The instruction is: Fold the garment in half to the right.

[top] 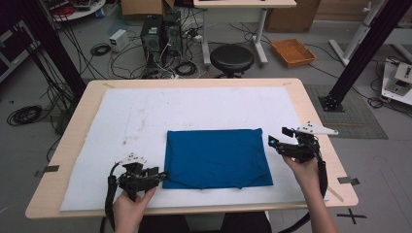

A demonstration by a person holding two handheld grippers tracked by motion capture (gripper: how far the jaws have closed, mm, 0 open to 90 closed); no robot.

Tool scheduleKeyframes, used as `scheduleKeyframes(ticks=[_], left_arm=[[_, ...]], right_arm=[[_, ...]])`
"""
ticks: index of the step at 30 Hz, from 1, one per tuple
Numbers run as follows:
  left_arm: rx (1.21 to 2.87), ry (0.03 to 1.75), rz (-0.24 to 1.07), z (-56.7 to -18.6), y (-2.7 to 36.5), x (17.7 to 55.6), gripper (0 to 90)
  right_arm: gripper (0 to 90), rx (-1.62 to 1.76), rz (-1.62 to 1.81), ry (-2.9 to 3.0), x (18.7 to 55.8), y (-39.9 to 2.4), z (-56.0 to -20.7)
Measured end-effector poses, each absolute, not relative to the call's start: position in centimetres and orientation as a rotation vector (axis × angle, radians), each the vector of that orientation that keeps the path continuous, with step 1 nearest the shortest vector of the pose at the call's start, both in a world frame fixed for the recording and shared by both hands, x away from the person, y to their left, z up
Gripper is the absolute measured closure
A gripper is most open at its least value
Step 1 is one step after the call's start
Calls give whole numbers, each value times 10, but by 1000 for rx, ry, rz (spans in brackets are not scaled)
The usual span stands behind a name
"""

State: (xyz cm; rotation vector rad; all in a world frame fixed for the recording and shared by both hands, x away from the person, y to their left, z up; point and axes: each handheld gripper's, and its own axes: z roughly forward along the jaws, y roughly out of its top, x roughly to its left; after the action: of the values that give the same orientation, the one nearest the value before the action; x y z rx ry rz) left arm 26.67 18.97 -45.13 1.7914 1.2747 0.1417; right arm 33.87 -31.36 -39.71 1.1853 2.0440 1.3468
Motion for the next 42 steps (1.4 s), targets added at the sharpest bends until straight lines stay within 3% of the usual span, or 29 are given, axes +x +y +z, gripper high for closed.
scheduleKeyframes(ticks=[12, 23, 32, 42], left_arm=[[1785, 1279, 121, -452, 170, 268, 543], [1821, 1265, 183, -452, 160, 266, 788], [1810, 1256, 189, -452, 158, 266, 824], [1796, 1252, 196, -452, 159, 264, 823]], right_arm=[[285, 1160, 1346, 2056, 338, -305, -396], [318, 1102, 1374, 2082, 335, -287, -391], [399, 1029, 1470, 2145, 345, -226, -372], [418, 964, 1395, 2272, 375, -148, -368]])
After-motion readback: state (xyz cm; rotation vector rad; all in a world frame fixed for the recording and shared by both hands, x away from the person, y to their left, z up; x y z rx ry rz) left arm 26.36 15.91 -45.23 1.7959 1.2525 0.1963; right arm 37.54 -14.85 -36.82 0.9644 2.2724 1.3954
